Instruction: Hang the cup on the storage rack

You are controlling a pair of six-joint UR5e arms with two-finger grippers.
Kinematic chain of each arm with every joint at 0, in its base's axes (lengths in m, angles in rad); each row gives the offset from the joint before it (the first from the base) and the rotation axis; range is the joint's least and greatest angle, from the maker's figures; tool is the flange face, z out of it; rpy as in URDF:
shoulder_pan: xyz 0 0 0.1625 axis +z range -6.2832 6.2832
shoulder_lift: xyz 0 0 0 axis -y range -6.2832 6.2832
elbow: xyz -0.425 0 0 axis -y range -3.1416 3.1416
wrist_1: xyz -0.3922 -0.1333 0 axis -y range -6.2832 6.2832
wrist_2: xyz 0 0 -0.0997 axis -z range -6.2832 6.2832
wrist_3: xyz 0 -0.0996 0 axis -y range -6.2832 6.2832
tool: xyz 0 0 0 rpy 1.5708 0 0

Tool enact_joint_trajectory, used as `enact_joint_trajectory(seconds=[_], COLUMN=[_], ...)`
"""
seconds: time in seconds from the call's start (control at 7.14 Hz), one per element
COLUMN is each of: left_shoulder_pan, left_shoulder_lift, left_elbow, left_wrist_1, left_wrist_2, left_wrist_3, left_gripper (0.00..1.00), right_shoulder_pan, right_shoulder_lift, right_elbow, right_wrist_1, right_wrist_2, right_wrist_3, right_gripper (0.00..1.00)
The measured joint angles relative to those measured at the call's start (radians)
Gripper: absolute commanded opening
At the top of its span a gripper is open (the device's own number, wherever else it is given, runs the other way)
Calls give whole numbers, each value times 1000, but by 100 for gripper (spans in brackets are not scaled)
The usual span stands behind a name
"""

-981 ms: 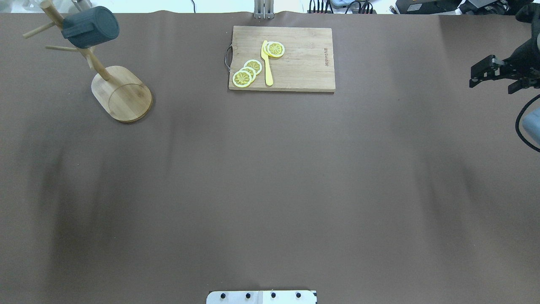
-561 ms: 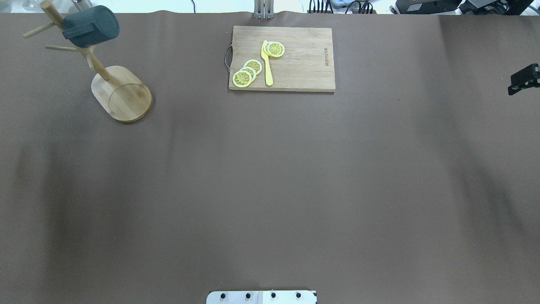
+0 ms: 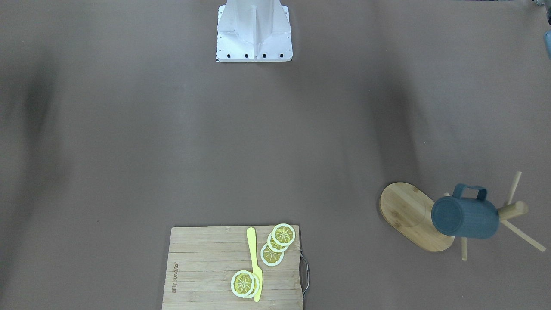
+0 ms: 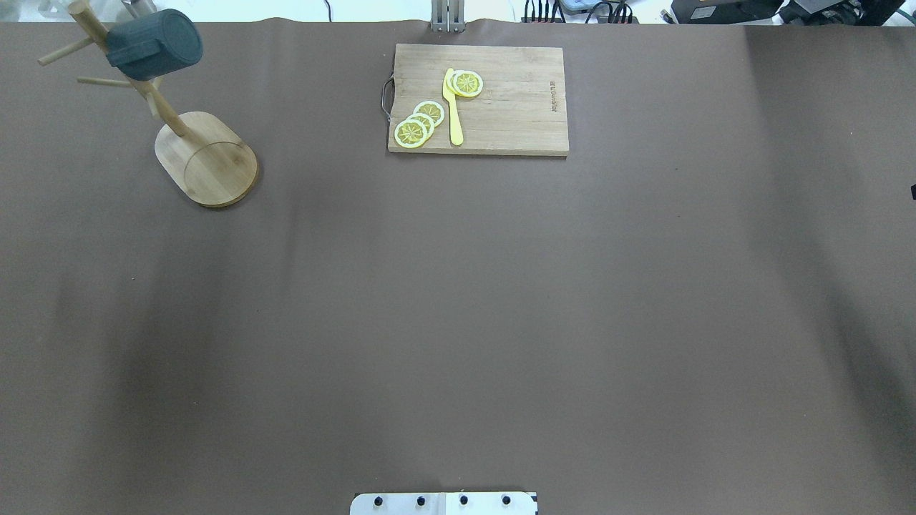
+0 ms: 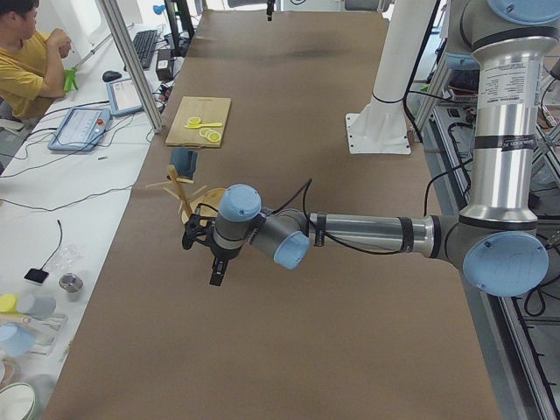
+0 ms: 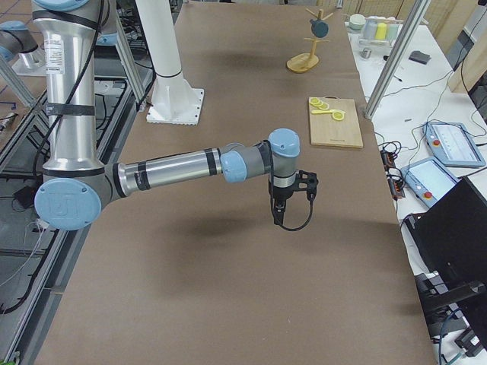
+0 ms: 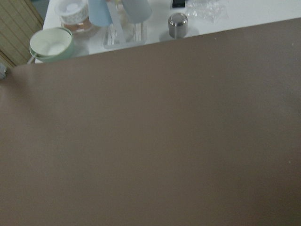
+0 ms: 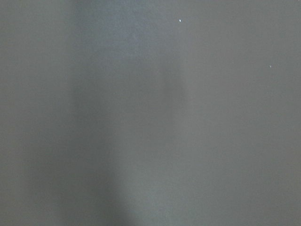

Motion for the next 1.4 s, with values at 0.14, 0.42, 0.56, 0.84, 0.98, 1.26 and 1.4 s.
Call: enact_joint_trajectory(seconds=[0.14,0.42,0.56,0.84,0.98,1.26,1.4], left_shoulder_pan=[0,-1,-2,-2,-2,-2,-2], left_shoulder_lift=[14,32,36,56,68,70,63], left_elbow=[-36,-117,-142,-147,-147,-147,-149], left_wrist_1=[91,326,410,462,459,451,450], left_wrist_2=[-29,-43,-42,-37,-37,-40,-40], left_wrist_3=[83,239,291,321,322,321,317], left_gripper=[97,97,97,98,98,98,98], right_shoulder_pan=[5,11,11,11,11,11,11], right_shoulder_lift=[-16,-27,-26,-19,-17,-16,-14], right_elbow=[0,-1,-1,0,2,7,10], right_wrist_1=[0,0,0,0,0,1,1], right_wrist_2=[15,35,38,42,48,68,73], right_wrist_3=[-23,-44,-45,-46,-46,-47,-47], right_gripper=[100,100,100,100,100,100,100])
